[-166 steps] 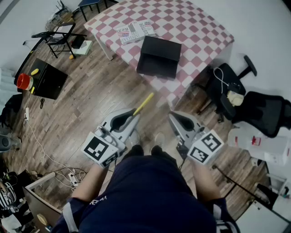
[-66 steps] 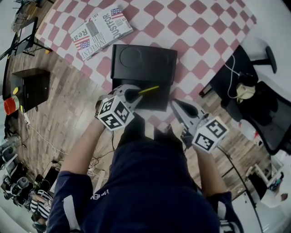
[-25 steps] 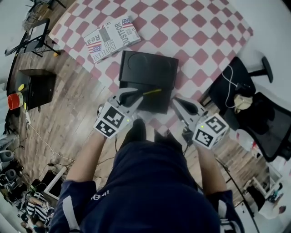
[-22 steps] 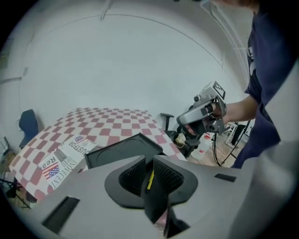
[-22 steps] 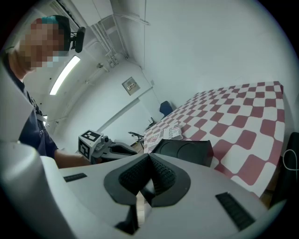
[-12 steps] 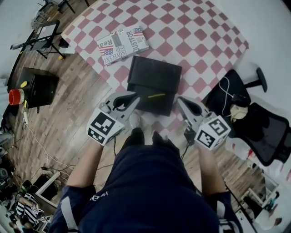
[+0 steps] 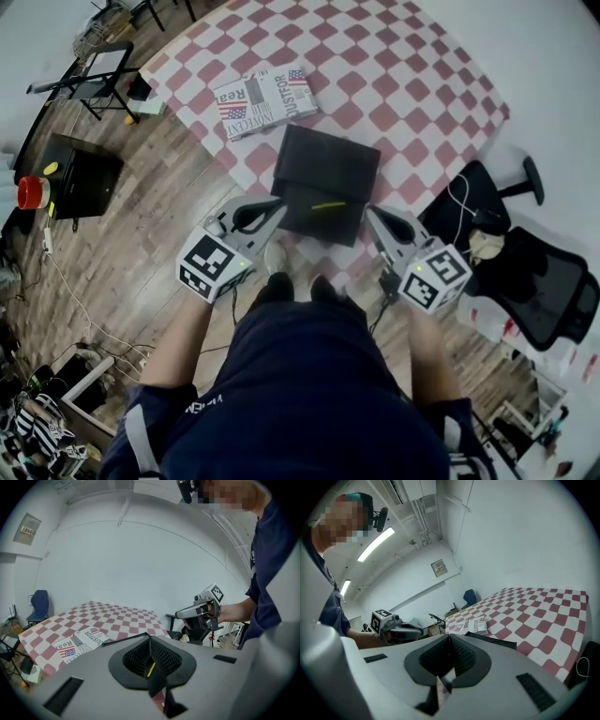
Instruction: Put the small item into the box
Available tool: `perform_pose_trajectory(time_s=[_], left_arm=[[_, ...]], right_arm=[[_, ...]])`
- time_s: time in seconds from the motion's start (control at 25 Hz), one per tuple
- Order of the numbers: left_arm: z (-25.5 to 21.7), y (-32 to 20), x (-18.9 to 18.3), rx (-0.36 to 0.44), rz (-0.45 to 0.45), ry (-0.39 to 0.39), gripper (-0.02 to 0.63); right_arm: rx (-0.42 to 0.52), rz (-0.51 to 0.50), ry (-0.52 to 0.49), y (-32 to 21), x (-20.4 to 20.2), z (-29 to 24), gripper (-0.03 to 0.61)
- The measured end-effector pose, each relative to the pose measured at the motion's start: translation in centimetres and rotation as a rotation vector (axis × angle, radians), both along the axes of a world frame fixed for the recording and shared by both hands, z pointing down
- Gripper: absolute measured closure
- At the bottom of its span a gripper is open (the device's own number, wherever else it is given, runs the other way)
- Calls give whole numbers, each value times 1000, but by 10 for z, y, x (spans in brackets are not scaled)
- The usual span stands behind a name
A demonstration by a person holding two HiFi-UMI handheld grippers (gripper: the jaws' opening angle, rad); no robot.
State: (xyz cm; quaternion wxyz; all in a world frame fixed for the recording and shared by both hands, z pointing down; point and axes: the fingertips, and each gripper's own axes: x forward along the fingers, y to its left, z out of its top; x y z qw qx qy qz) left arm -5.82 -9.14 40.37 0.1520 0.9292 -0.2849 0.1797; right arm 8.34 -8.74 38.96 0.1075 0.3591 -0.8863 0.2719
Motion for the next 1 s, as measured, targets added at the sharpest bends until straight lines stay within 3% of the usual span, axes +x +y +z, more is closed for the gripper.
perform_pose_trajectory(time_s=[1.0], left_arm=[[5,14,-1,-22,16,18,580]], right_arm=[[58,-67,59,5,-31,-6,563]])
